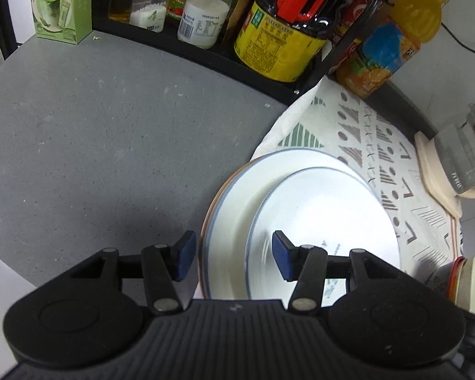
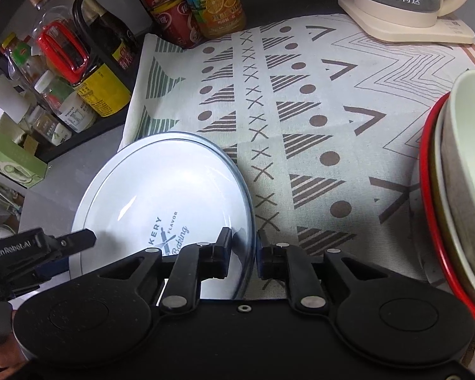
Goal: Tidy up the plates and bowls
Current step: 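Open both grippers and release the 'BAKERY' plate on the stack, then move both grippers away from the plates toward the green bowl stack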
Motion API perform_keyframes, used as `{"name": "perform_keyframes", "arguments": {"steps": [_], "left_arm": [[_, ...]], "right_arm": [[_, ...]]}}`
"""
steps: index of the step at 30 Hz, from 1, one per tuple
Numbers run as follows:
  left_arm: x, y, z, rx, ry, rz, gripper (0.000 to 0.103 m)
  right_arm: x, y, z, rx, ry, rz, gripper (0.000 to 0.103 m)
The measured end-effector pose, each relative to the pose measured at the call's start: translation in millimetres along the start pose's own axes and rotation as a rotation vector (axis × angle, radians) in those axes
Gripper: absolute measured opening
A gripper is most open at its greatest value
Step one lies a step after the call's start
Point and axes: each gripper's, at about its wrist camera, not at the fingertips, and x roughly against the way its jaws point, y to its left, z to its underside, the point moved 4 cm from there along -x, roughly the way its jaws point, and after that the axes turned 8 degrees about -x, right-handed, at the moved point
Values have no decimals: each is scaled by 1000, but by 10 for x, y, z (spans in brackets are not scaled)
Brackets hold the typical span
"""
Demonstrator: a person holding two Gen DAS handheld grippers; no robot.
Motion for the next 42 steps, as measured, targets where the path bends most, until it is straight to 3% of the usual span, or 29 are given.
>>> {"name": "perform_keyframes", "arguments": {"steps": [4,9,20,23,28,33,37,41,42], "left_arm": [[-48,70,32,46,8,29,40],[-41,82,37,42,-12,31,37],[22,112,-21,71,16,3,33],[142,123,-44,43,-16,-14,37],[268,213,-56,86,-28,-8,42],[396,159,-65,57,-53,-12,53],[449,55,-70,29,-58,-13,55],[510,-76,-94,0,-72,10,57],[525,-114,-105,-8,-75,15,62]], "right_arm": [[1,-3,-2,4,4,-4,16],[1,76,41,108,6,14,20],[-1,87,48,108,26,8,24],[33,133,83,153,19,24,25],[99,153,138,179,8,19,29],[242,191,127,186,-31,-8,47],[413,217,89,186,-67,-33,50],[621,213,53,194,-108,-55,60],[672,204,40,192,-118,-57,63]]}}
